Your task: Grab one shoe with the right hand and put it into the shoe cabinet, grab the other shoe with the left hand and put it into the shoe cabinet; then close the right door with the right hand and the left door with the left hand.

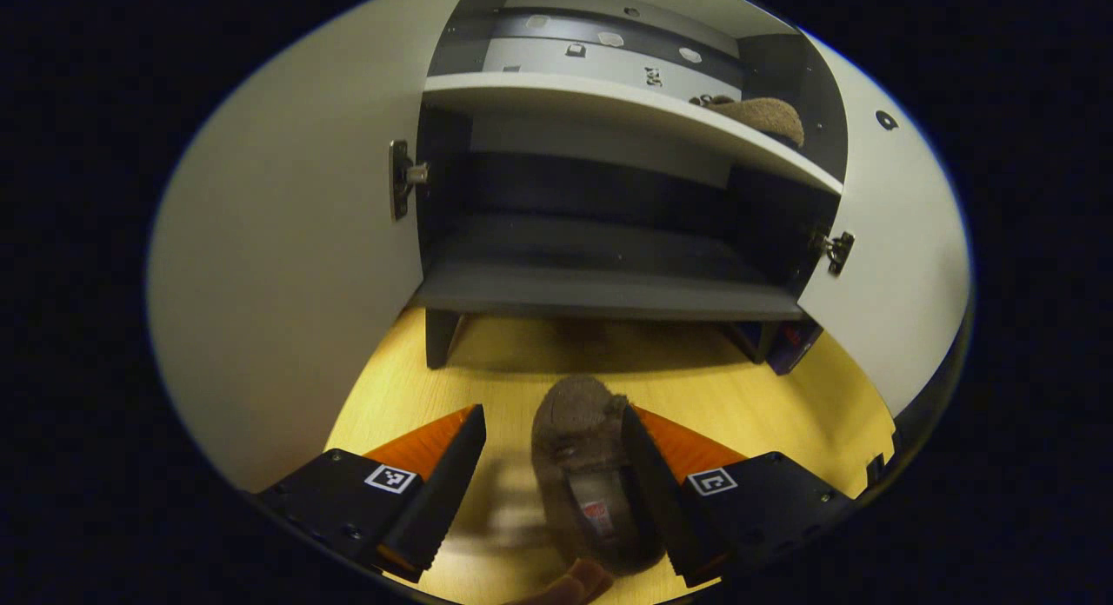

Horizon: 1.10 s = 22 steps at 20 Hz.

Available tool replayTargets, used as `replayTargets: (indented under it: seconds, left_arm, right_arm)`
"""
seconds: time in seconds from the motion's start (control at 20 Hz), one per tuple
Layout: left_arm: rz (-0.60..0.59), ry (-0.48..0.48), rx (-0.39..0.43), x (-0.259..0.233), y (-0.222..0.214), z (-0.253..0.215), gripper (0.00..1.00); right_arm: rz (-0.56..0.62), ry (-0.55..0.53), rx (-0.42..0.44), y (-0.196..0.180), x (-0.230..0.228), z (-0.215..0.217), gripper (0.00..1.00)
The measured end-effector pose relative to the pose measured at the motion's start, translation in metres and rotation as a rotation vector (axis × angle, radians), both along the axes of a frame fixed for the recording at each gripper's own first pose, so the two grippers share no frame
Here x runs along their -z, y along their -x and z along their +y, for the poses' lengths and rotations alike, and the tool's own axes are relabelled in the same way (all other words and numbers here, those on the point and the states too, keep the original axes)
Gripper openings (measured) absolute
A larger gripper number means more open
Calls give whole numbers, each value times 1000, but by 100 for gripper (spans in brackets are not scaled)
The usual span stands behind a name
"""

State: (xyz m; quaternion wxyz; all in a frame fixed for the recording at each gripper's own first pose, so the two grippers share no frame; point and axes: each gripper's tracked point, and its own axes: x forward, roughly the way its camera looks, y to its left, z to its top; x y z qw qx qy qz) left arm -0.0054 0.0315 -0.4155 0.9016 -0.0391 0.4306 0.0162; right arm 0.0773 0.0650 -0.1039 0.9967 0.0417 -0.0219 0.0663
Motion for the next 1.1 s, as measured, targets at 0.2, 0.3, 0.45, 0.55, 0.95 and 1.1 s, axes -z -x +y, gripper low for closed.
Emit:
replayTargets:
  seconds: [0.2,0.3,0.45,0.55,0.95,1.1]
  left_arm:
    - [71,23,21,32,19,-9,96]
    - [81,35,30,45,18,-10,94]
    - [119,19,33,64,17,-1,82]
    - [129,79,49,74,16,-7,69]
    - [-4,-6,55,44,6,3,3]
    - [-94,0,66,-2,-4,-5,3]
  right_arm:
    - [-22,87,-16,16,12,5,98]
    - [-17,111,-20,23,22,5,98]
    - [19,84,-114,38,45,21,98]
    - [29,87,-141,44,57,22,99]
    - [132,36,-46,42,78,-23,98]
    - [143,36,-9,42,72,-40,98]
